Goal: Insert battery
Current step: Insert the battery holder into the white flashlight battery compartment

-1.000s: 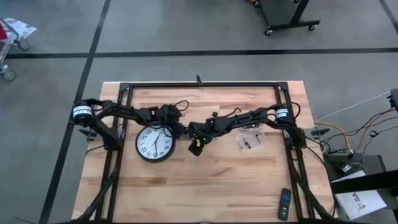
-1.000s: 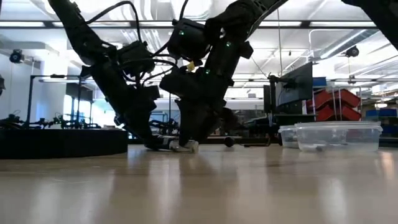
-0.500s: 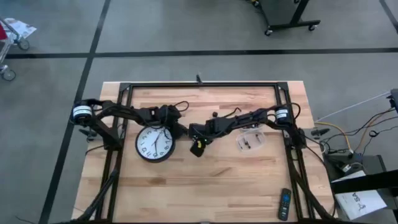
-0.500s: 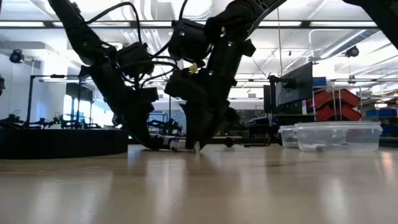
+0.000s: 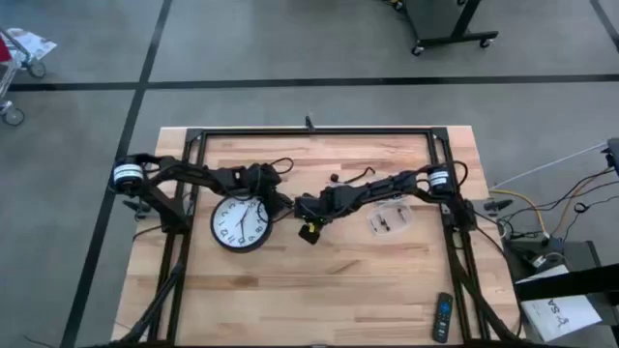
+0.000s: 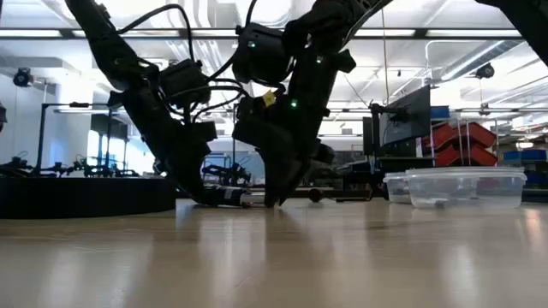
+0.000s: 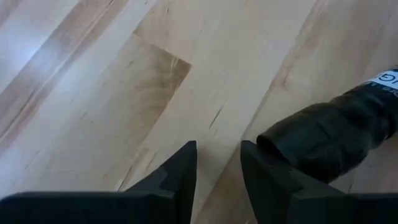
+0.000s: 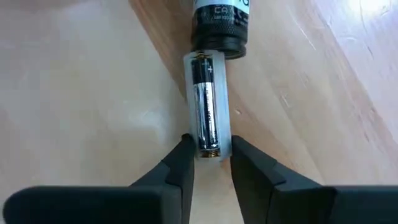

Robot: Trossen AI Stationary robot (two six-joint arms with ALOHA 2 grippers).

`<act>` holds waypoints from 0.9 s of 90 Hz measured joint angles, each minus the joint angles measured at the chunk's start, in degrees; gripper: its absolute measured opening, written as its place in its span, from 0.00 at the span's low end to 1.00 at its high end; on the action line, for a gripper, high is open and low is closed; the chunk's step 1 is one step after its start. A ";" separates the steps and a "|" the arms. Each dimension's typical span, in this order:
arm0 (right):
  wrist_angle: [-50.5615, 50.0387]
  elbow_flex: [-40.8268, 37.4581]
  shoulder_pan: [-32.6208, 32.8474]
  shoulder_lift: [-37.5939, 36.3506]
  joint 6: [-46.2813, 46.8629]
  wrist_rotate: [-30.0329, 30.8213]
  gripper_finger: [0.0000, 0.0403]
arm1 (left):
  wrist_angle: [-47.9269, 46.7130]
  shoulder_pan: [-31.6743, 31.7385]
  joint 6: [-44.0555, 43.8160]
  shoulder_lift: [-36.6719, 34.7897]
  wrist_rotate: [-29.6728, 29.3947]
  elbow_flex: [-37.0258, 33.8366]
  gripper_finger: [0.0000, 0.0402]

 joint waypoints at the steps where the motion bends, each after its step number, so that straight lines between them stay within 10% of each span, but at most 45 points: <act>1: 0.03 0.00 0.01 0.00 0.13 0.01 0.18 | 0.00 0.01 0.00 0.00 -0.01 0.00 0.27; 81: -2.88 0.65 0.13 -0.17 0.36 2.89 0.14 | -0.17 0.02 1.99 0.00 -0.02 -0.04 0.30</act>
